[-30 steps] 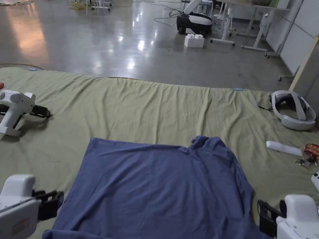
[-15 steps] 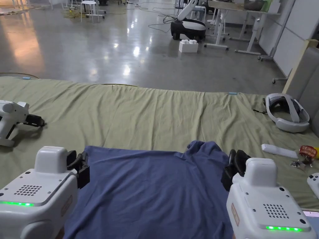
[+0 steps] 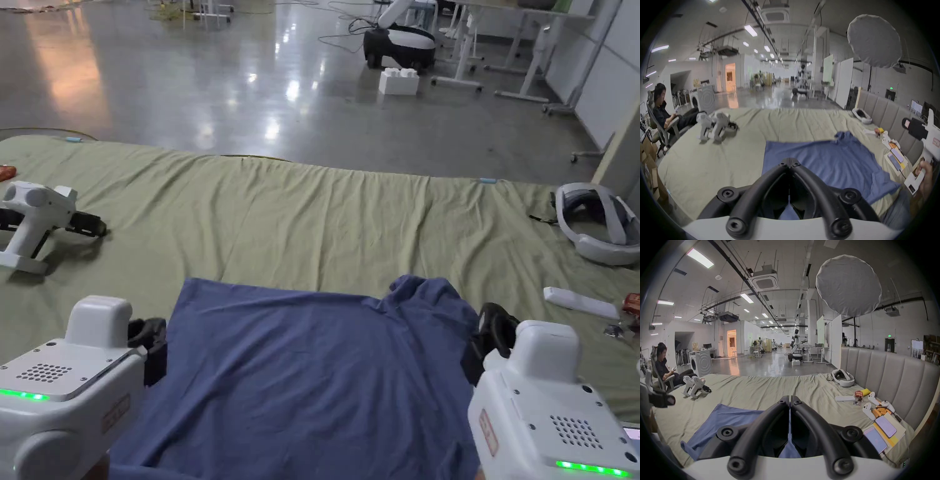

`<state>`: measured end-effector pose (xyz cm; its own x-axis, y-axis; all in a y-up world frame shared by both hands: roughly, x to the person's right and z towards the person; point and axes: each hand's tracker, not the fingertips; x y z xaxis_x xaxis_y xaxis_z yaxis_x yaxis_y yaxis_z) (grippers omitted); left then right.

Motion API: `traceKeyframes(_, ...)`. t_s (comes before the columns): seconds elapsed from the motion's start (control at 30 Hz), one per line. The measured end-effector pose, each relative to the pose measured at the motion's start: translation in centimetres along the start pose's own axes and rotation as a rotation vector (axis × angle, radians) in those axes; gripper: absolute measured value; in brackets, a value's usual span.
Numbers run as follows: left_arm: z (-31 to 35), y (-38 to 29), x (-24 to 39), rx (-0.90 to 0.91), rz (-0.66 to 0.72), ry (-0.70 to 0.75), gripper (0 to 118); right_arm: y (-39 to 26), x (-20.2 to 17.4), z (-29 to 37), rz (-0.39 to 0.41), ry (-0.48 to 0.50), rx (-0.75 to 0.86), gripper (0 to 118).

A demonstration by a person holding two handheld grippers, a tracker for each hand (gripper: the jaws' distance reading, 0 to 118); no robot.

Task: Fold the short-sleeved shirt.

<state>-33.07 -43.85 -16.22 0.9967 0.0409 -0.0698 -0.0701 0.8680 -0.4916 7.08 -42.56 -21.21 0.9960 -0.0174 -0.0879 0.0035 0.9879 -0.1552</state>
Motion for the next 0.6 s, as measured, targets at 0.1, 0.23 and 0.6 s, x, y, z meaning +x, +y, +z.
traceKeyframes(0.1,-1.5,-2.2,-2.9,-0.156,0.062,-0.004,2,-0.9,0.5,-0.2,0.002,-0.009,-0.040,4)
traceKeyframes(0.23,-2.8,-5.4,-5.0,-0.345,0.133,0.030,2,-2.1,1.0,-0.4,-0.007,0.000,-0.095,4)
traceKeyframes(0.6,-4.7,-9.1,-6.1,-0.586,0.202,0.082,57,-4.3,1.4,-0.4,0.027,0.013,-0.202,4)
